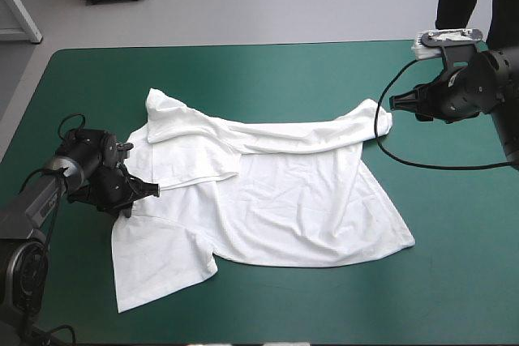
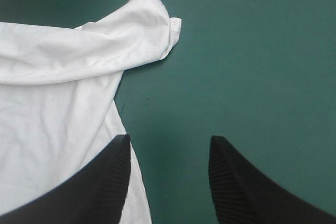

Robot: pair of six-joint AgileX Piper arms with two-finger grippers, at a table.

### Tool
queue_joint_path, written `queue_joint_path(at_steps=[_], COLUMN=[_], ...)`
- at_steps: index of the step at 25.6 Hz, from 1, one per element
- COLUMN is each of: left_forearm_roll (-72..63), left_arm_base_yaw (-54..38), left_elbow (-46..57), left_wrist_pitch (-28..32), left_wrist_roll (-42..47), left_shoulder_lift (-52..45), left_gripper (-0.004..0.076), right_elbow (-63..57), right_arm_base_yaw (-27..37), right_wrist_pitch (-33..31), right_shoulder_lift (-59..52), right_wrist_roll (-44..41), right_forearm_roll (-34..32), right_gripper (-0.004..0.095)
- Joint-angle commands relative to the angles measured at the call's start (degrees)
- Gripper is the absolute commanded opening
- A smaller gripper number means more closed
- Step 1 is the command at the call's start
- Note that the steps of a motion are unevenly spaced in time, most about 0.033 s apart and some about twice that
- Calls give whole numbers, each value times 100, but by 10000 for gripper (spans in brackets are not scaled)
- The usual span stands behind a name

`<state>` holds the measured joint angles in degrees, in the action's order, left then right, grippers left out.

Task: Fold the cloth

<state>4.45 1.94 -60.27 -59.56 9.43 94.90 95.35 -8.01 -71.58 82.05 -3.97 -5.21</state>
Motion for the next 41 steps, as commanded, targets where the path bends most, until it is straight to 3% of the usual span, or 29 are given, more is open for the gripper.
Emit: queue_joint_path(at_steps=[1, 7, 14, 17, 20, 23, 27, 30, 35, 38, 39, 41], left_forearm_roll=[128, 1028, 929, 1044, 1087, 1026, 1035, 1023, 794, 298, -36, -137], left_arm_base_yaw=[7, -148, -1070, -1359, -1475, -1576, -1762, -1888, -1918, -1918, -1918, -1918], left_elbow=[37, -57, -1186, -2279, -3316, -5145, -7013, -7621, -7758, -7898, -7957, -8094], left_wrist_pitch=[277, 347, 678, 910, 761, 643, -115, -326, -244, -365, -365, -512], left_wrist_roll=[-28, 74, 72, 62, 7, 46, -33, -120, -120, -697, -973, -1106], left_shoulder_lift=[79, 79, 89, 433, 996, 2192, 3544, 4000, 3972, 3891, 3853, 3839], left_gripper=[-15, -21, -21, -22, -22, -22, -22, -22, -20, 56, 153, 276], right_elbow=[122, 122, 122, 122, 122, 122, 132, 132, 132, 132, 132, 132], right_arm_base_yaw=[35, 35, 35, 35, 35, 35, 35, 35, 35, 35, 35, 35], right_wrist_pitch=[15, 15, 15, 15, 5, 5, 5, 5, 5, 5, 5, 5], right_shoulder_lift=[-219, -288, -375, -375, -375, -386, -386, -386, -386, -375, -375, -375], right_wrist_roll=[52, 42, 13, -1, -1, -1, 89, 134, 134, 134, 175, 201], right_forearm_roll=[-274, -348, -353, -147, 3, 259, 438, 394, 394, 394, 428, 521], right_gripper=[441, 441, 416, 414, 414, 414, 414, 414, 414, 414, 414, 414])
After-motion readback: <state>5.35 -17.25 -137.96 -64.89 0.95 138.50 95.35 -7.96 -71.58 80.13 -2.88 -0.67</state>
